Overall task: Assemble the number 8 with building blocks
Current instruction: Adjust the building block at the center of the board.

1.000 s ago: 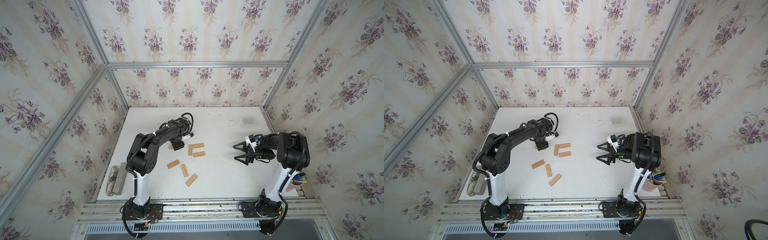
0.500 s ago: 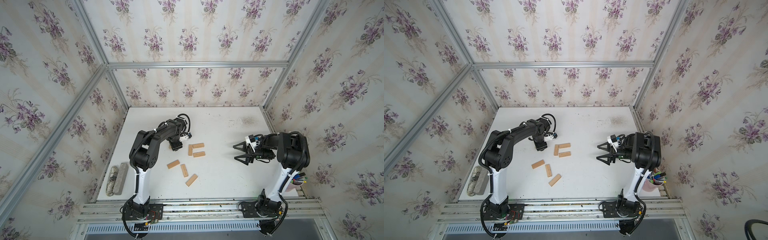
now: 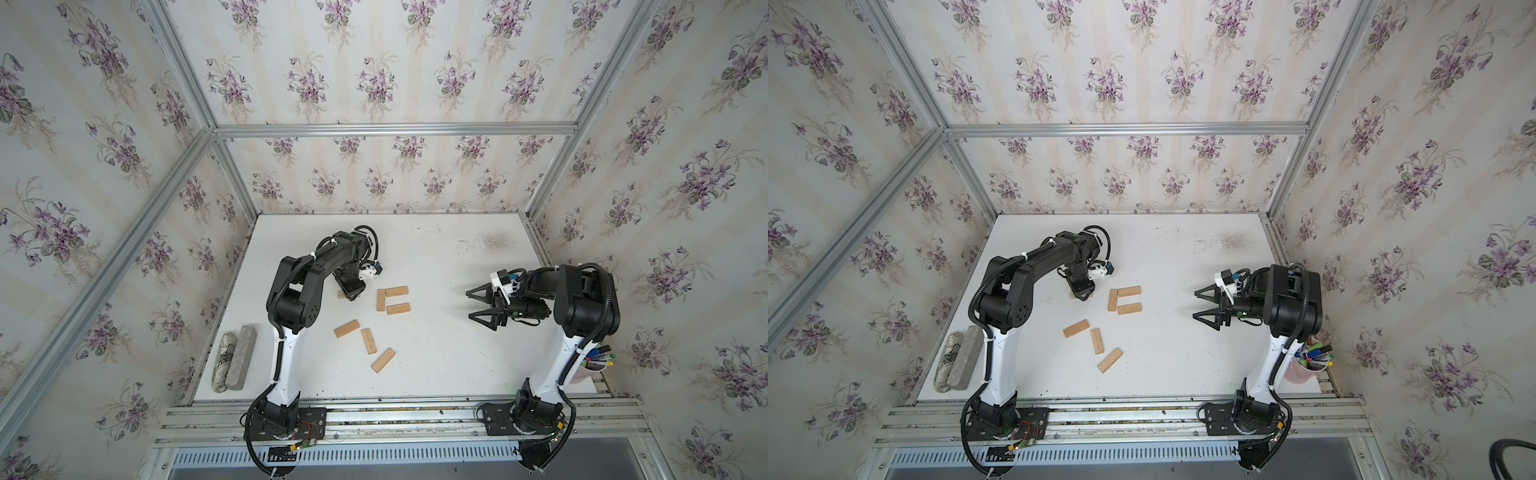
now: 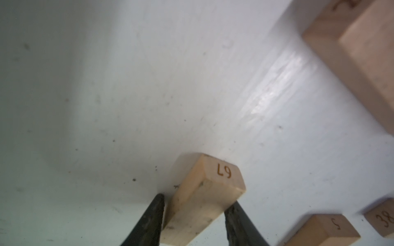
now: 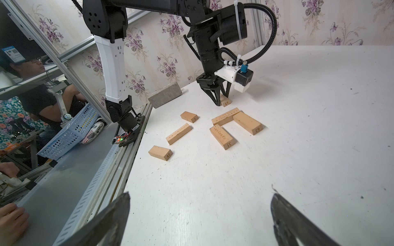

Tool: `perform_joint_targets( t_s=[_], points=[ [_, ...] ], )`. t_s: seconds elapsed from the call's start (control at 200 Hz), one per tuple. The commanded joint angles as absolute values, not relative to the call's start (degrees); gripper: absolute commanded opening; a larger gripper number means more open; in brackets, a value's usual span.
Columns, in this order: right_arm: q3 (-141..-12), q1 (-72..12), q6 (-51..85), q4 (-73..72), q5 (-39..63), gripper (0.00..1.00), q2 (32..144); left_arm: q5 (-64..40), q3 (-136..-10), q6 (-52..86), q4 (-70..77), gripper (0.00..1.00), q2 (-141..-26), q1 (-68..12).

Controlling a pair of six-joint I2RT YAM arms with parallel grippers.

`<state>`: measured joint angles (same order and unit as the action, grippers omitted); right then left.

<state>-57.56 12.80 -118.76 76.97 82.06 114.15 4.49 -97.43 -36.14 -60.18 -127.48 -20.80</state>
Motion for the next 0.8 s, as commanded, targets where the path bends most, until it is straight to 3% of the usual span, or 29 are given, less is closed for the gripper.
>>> perform_joint_targets(
  t_s=[0.0, 0.15, 0.4, 0.794],
  points=[
    [-57.70, 12.82, -142.03, 78.58, 83.94, 1.00, 114.04, 3.30, -97.75, -27.37, -63.11, 0.46, -128.79, -21.15],
    [-57.71, 12.80, -142.03, 78.64, 83.94, 1.00, 114.02, 4.01, -98.53, -13.27, -63.20, 0.43, -126.69, -23.49],
    [-57.73, 12.77, -142.03, 78.59, 83.94, 1.00, 114.04, 8.28, -97.53, 5.14, -63.17, 0.48, -128.29, -28.64],
    [-57.71, 12.77, -142.03, 78.60, 83.94, 1.00, 114.02, 8.60, -97.03, 18.85, -61.88, 0.48, -126.89, -32.29]
  ],
)
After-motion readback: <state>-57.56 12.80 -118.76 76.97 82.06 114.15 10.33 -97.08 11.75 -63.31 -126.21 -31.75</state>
